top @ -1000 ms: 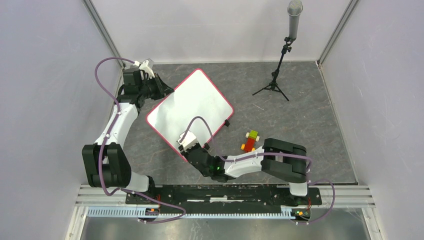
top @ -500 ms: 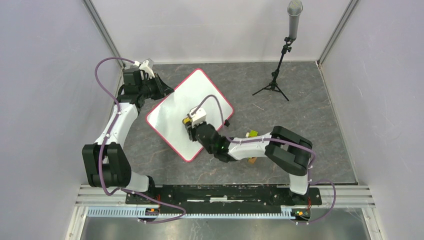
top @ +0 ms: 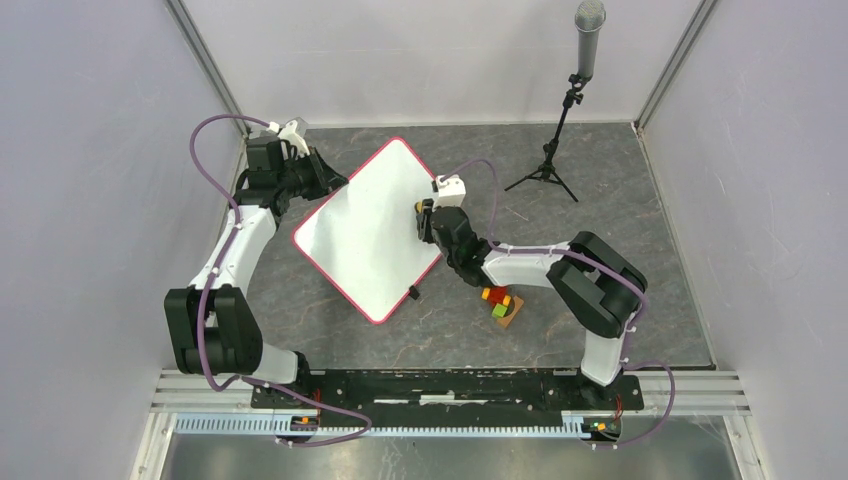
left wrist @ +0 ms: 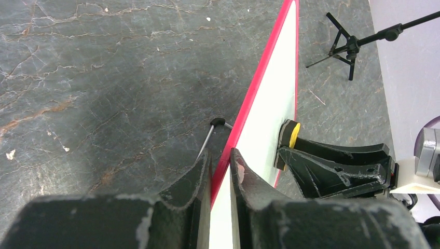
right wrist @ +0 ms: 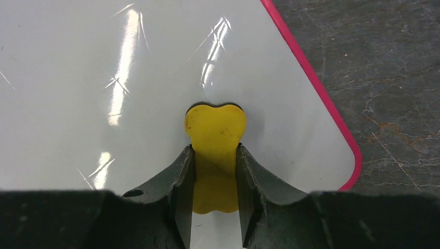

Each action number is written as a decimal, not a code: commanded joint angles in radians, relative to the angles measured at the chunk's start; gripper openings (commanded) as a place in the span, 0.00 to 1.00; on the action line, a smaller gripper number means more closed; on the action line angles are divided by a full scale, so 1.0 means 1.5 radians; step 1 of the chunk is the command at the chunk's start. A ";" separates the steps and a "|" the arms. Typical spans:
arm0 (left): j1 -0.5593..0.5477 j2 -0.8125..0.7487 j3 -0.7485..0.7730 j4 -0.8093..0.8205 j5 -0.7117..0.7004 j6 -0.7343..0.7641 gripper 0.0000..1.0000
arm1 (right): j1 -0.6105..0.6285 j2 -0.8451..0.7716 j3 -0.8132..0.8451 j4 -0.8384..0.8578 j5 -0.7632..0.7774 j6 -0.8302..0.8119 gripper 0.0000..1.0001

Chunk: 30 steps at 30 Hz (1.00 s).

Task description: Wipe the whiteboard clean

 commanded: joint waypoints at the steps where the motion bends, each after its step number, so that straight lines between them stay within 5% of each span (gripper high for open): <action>1: -0.020 0.022 -0.035 -0.140 0.038 -0.001 0.22 | -0.025 0.012 0.020 -0.109 -0.007 0.025 0.36; 13: -0.020 0.023 -0.035 -0.140 0.038 -0.002 0.22 | -0.024 0.060 0.174 -0.142 -0.095 -0.012 0.36; 22: -0.020 0.020 -0.037 -0.134 0.044 -0.006 0.22 | 0.039 0.131 0.328 -0.172 -0.111 -0.104 0.36; 30: -0.020 0.018 -0.038 -0.134 0.043 -0.006 0.22 | 0.101 0.138 0.357 -0.157 -0.147 -0.204 0.36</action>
